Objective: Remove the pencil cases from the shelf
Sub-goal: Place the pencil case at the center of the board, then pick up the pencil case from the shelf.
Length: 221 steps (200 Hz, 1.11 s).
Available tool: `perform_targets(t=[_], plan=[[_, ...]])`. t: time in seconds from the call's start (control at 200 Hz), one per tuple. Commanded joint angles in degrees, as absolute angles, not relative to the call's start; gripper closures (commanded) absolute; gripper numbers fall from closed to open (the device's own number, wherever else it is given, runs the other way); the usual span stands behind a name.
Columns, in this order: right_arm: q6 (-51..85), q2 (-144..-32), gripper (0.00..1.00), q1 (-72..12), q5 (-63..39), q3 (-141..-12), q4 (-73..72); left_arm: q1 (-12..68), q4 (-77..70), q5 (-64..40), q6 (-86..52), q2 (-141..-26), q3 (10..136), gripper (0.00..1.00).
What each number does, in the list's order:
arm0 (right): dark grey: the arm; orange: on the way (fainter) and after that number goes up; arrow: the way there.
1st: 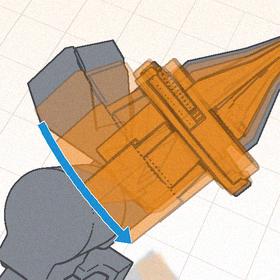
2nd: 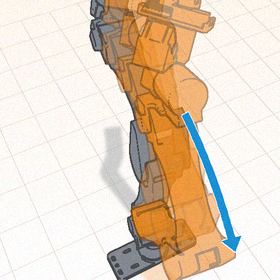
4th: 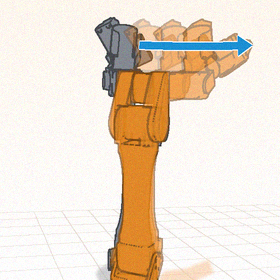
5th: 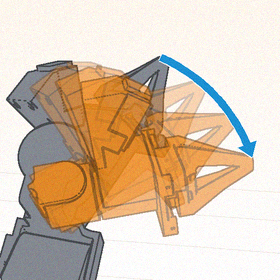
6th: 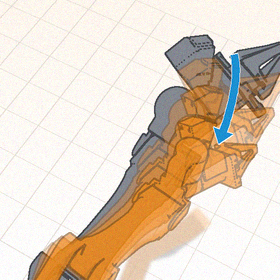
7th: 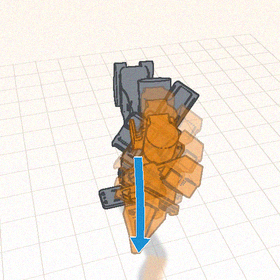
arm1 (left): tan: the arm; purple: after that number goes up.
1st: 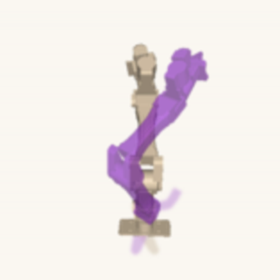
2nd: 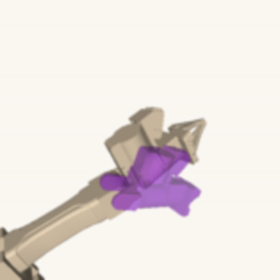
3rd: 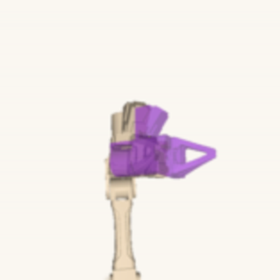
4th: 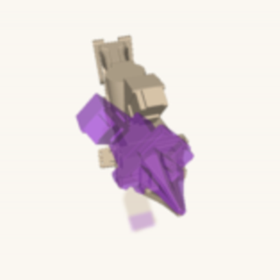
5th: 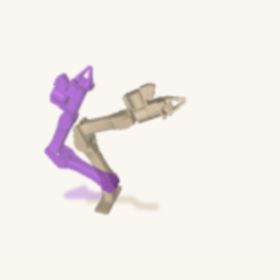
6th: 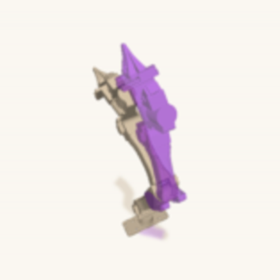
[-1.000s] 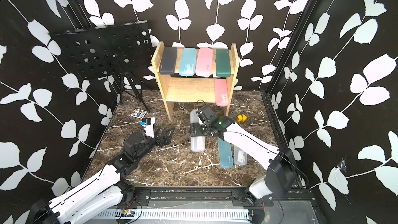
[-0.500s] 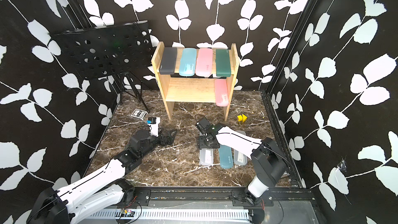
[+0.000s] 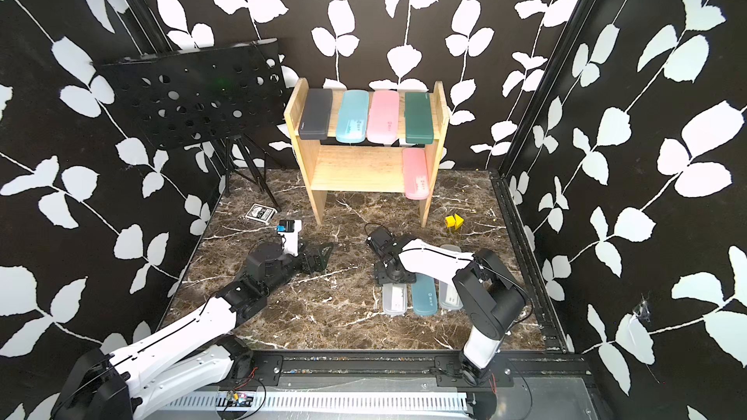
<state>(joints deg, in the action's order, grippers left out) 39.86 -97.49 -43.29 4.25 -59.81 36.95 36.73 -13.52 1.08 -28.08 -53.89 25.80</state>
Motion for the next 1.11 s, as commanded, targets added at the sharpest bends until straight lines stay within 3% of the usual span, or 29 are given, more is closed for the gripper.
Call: perform_targets(t=[0.0, 0.12, 0.315, 0.52, 0.835, 1.1], plan=[[39.83, -97.95, 0.31, -42.54, 5.81, -58.26, 37.46, 36.83, -13.89, 0.88, -28.21, -53.44, 27.07, 0.01], [39.39, -98.04, 0.26, -42.14, 5.72, -58.05, 37.46, 36.83, -13.67, 0.86, -28.19, -53.43, 27.31, 0.01], [38.17, -97.40, 0.09, -42.19, 5.63, -59.10, 38.03, 36.83, -13.45, 0.61, -28.56, -53.49, 27.95, 0.01], [36.49, -94.73, 0.01, -42.24, 5.56, -60.70, 38.46, 36.83, -13.18, -0.02, -30.00, -53.73, 29.40, 0.01], [33.86, -77.31, 0.01, -42.17, 10.06, -62.31, 35.79, 36.78, -18.31, -7.44, -39.57, -58.52, 39.26, 0.01], [36.56, -65.53, 0.01, -32.11, 7.42, -62.52, 38.74, 36.83, -13.26, -12.79, -43.00, -74.76, 55.97, 0.01]])
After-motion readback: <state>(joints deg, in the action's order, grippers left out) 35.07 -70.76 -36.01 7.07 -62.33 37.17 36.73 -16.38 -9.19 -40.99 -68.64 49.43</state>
